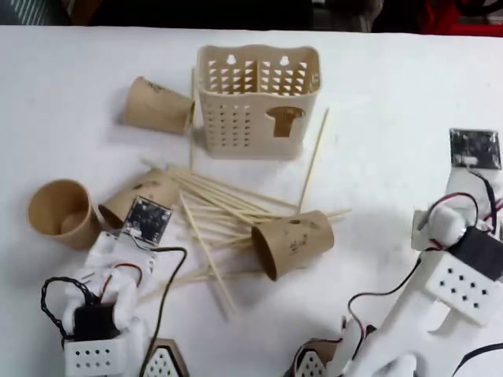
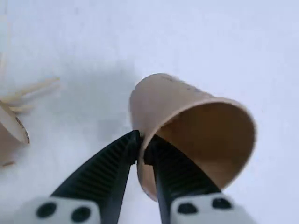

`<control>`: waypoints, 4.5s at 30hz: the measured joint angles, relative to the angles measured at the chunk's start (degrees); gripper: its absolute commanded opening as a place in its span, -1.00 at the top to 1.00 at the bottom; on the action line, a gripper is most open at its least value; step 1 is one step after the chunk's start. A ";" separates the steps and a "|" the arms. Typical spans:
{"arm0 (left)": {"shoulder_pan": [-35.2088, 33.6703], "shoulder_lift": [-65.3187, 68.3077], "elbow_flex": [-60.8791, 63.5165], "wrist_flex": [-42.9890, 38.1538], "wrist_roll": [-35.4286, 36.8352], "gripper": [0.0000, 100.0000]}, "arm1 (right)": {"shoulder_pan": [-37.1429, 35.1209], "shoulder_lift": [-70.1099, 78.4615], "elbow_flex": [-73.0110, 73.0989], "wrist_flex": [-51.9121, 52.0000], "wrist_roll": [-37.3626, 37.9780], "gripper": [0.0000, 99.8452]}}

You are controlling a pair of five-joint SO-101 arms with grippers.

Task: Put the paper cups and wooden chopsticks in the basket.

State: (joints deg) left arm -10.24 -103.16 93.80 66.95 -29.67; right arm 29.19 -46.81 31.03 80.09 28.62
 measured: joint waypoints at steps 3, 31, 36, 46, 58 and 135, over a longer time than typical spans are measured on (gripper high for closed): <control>0.00 0.00 0.00 0.00 0.00 0.77 | -4.92 -2.02 -5.01 0.00 0.00 0.96; 0.00 0.00 0.00 0.00 0.00 0.77 | -41.32 35.60 -60.13 0.00 0.00 0.96; 0.00 0.00 0.00 0.00 0.00 0.77 | -44.04 44.04 -67.87 0.00 0.00 0.96; 0.00 0.00 0.00 0.00 0.00 0.77 | -45.36 57.23 -75.78 0.00 0.00 0.96; 0.00 0.00 0.00 0.00 0.00 0.77 | -48.97 58.20 -76.13 6.77 0.00 0.93; -17.05 48.35 -43.34 11.60 -15.56 0.57 | -65.32 4.40 -2.90 18.20 0.00 0.59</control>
State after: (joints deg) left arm -27.30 -54.81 50.46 78.55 -45.23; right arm -36.13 -42.42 28.13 98.29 28.62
